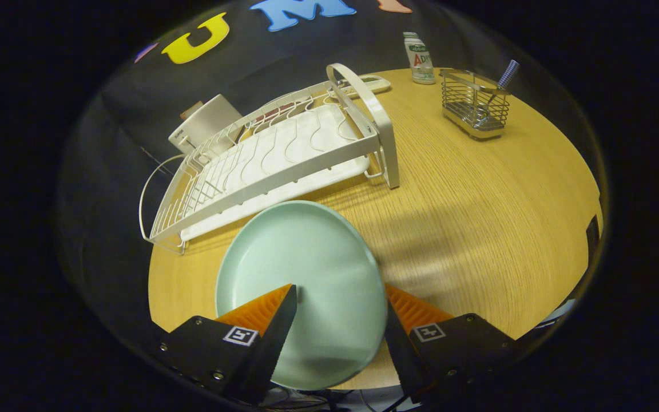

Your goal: Take the plate from the dish rack, then take the spoon from the basket and place it into the plate.

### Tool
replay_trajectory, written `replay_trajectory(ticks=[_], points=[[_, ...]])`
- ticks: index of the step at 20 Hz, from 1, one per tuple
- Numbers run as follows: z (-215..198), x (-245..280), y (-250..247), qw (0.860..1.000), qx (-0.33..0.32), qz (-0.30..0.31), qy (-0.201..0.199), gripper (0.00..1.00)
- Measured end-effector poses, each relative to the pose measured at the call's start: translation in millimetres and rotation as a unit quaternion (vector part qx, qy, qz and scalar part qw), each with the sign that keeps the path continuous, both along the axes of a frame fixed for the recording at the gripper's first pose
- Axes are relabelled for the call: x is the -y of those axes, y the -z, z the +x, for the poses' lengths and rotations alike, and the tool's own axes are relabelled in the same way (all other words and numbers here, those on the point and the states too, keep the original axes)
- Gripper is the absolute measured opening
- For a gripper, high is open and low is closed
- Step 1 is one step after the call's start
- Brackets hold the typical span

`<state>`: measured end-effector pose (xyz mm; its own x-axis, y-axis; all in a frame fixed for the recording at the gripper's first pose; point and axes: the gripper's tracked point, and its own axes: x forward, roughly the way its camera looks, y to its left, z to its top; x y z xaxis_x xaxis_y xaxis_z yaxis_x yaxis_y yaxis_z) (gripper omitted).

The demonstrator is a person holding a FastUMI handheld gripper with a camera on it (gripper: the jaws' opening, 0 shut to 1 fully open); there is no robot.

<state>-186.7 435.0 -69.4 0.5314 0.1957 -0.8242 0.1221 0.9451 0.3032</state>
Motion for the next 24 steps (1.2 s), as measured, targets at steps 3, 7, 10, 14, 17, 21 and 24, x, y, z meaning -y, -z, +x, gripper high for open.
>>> replay_trajectory(ticks=[3, 7, 10, 14, 17, 21, 24], points=[[4, 8, -6, 0.999, 0.019, -0.030, -0.008, 0.97], [17, 33, -38, 0.995, 0.076, -0.066, 0.025, 0.97], [26, 67, -68, 0.986, 0.114, -0.100, 0.068, 0.97], [52, 125, -104, 0.969, 0.147, -0.144, 0.136, 0.97], [74, 174, -123, 0.953, 0.161, -0.166, 0.196, 0.97], [105, 231, -131, 0.933, 0.158, -0.189, 0.262, 0.97], [121, 268, -132, 0.919, 0.151, -0.194, 0.309, 0.97]])
